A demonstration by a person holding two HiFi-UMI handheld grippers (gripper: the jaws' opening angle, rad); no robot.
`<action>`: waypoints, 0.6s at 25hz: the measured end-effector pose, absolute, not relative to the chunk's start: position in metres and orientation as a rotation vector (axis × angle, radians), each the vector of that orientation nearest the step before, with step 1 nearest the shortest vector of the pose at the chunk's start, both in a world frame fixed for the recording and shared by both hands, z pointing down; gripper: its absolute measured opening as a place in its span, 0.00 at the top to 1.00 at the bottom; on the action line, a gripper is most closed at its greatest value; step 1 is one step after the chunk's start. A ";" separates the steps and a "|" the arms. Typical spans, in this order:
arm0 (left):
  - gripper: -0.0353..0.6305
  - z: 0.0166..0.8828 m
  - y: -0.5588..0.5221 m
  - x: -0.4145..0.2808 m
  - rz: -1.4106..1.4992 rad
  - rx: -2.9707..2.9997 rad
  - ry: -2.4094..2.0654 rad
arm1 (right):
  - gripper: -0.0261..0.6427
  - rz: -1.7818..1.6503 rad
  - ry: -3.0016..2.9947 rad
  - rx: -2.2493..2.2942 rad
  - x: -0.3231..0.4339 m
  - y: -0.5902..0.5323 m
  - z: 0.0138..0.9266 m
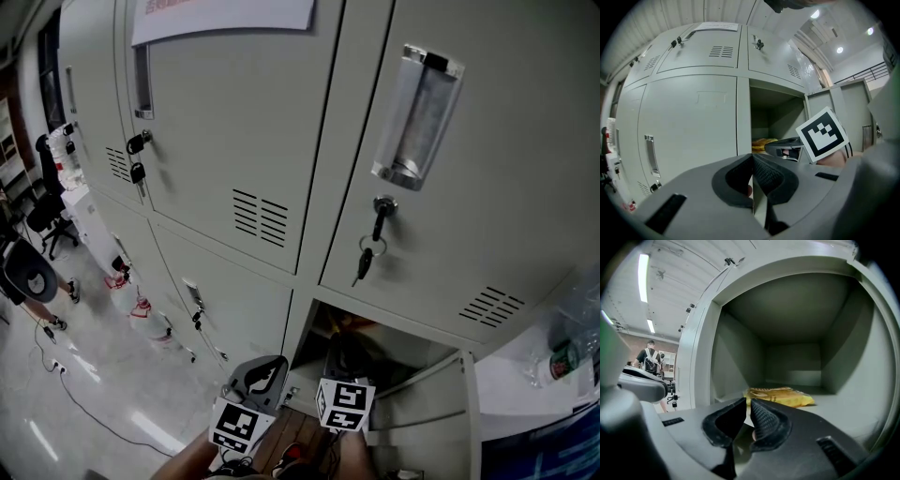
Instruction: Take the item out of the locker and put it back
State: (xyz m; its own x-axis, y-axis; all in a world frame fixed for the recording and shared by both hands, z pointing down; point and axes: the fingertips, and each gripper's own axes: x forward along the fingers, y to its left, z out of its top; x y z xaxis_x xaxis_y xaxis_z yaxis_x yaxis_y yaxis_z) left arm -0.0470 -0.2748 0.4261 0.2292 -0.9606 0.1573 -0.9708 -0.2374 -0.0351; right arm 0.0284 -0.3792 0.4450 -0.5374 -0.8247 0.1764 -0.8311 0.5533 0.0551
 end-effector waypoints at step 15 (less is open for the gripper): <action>0.91 0.414 -0.263 -0.058 0.200 2.446 -1.885 | 0.94 0.049 -2.608 1.473 0.043 -0.375 0.425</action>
